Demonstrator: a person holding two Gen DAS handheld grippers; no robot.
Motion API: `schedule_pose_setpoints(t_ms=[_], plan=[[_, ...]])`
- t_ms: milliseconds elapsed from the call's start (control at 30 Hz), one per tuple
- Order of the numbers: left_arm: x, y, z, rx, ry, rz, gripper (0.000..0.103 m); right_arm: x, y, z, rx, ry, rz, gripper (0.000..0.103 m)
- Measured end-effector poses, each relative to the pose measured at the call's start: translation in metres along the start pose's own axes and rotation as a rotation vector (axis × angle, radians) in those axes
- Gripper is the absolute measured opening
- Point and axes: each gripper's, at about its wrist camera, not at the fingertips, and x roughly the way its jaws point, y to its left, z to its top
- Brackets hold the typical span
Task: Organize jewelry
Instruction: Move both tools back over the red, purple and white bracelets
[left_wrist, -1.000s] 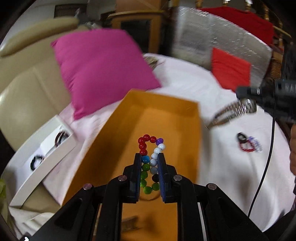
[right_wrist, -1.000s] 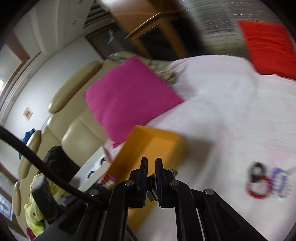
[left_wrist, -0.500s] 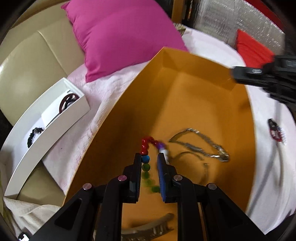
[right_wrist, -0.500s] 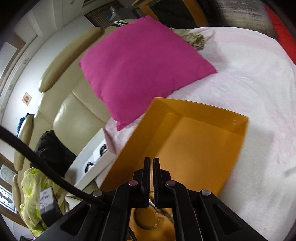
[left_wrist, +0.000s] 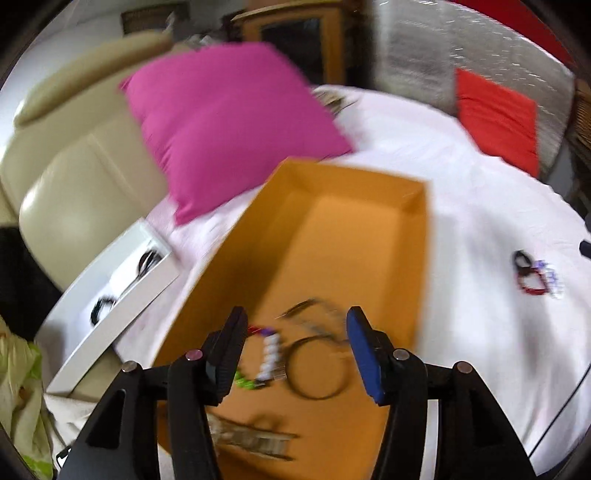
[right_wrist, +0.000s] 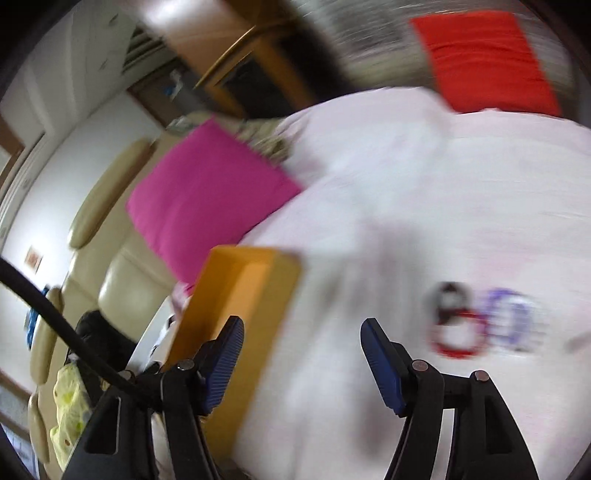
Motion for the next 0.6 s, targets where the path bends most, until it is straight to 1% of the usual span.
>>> schedule_pose_setpoints(t_ms=[67,100,133,167,200,233,267,300,367,400,433,500,533,600], plan=[[-0.010,-0.033,0.006,0.049,-0.027,-0.032,0.061,-0.031,-0.036,-0.003,0.057,-0.046,-0.022,0.067],[-0.013,-0.049,0.009,0.072,-0.032,-0.046,0.062,-0.045,-0.052,-0.005,0.088,-0.067,-0.029,0.064],[-0.015,-0.062,0.010,0.089,-0.035,-0.059,0.062,-0.058,-0.069,-0.010,0.122,-0.086,-0.029,0.059],[-0.016,-0.083,0.011,0.116,-0.040,-0.083,0.062,-0.067,-0.085,-0.014,0.153,-0.098,-0.028,0.057],[-0.015,-0.096,0.012,0.132,-0.042,-0.097,0.063,-0.073,-0.095,-0.015,0.174,-0.102,-0.031,0.057],[-0.012,-0.118,0.012,0.158,-0.038,-0.119,0.063,-0.078,-0.112,-0.021,0.206,-0.106,-0.041,0.051],[-0.009,-0.131,0.011,0.172,-0.035,-0.136,0.064,-0.081,-0.123,-0.024,0.222,-0.107,-0.043,0.045],[-0.005,-0.148,0.010,0.186,-0.030,-0.169,0.064,-0.081,-0.134,-0.028,0.239,-0.105,-0.037,0.039],[0.009,-0.181,0.007,0.196,-0.008,-0.253,0.064,-0.075,-0.156,-0.035,0.278,-0.095,-0.029,0.038],[0.014,-0.193,0.005,0.193,0.000,-0.286,0.064,-0.070,-0.166,-0.036,0.291,-0.079,-0.037,0.033],[0.022,-0.204,0.003,0.184,0.009,-0.315,0.064,-0.066,-0.172,-0.036,0.296,-0.062,-0.043,0.031],[0.032,-0.224,0.002,0.162,0.025,-0.355,0.064,-0.055,-0.183,-0.034,0.308,-0.031,-0.063,0.031],[0.041,-0.228,0.003,0.156,0.037,-0.366,0.064,-0.048,-0.186,-0.032,0.300,-0.018,-0.071,0.031],[0.054,-0.232,0.003,0.138,0.055,-0.362,0.064,-0.038,-0.189,-0.028,0.290,-0.008,-0.103,0.031]])
